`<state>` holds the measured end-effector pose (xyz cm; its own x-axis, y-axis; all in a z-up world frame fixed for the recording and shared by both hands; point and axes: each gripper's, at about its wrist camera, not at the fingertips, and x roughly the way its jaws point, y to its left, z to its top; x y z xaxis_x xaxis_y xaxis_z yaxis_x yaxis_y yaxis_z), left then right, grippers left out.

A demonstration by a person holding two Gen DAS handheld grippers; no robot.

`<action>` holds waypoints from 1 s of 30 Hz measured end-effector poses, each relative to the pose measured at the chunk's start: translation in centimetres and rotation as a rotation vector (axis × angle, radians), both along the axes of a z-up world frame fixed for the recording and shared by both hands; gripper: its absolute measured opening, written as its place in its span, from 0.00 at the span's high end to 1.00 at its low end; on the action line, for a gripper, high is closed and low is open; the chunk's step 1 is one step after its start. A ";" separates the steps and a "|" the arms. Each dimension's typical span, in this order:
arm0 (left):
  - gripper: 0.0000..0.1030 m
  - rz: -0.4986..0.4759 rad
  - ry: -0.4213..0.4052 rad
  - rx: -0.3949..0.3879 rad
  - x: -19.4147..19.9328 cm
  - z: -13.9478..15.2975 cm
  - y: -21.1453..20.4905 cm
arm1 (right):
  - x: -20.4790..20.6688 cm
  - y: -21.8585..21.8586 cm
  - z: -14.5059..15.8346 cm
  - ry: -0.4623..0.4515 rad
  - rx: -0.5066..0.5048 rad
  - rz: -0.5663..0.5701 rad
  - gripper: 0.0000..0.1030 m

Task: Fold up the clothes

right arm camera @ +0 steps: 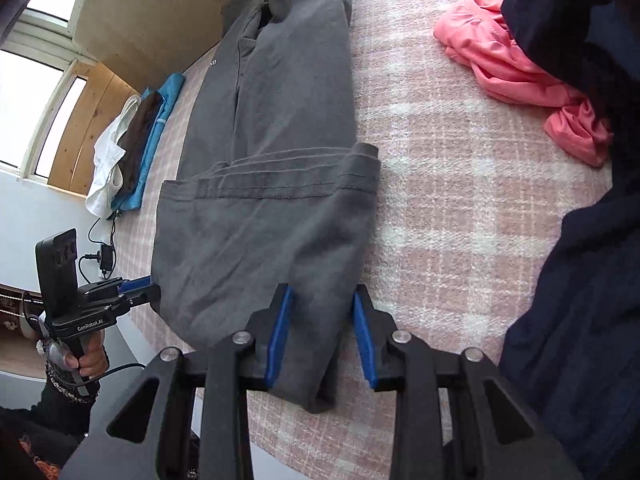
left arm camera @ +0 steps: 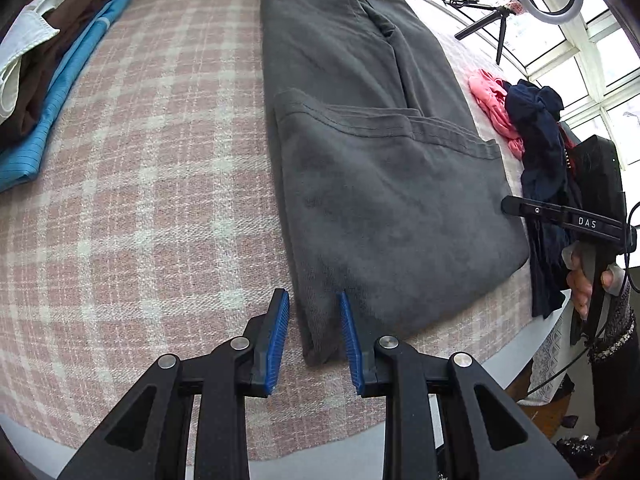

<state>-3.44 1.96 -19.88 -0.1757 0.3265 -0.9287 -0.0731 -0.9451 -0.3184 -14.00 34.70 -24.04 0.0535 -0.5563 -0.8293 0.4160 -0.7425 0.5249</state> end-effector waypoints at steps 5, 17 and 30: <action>0.74 -0.053 0.112 -0.092 -3.3 2.2 0.1 | -2.5 -1.1 0.5 0.054 0.026 0.022 0.65; 0.69 -0.473 0.248 -0.180 -9.7 4.3 7.7 | -4.2 -1.5 1.5 0.112 0.046 0.122 0.65; 0.66 -0.967 0.163 -0.219 -12.0 0.7 16.3 | -3.7 -0.9 1.4 0.105 0.013 0.145 0.65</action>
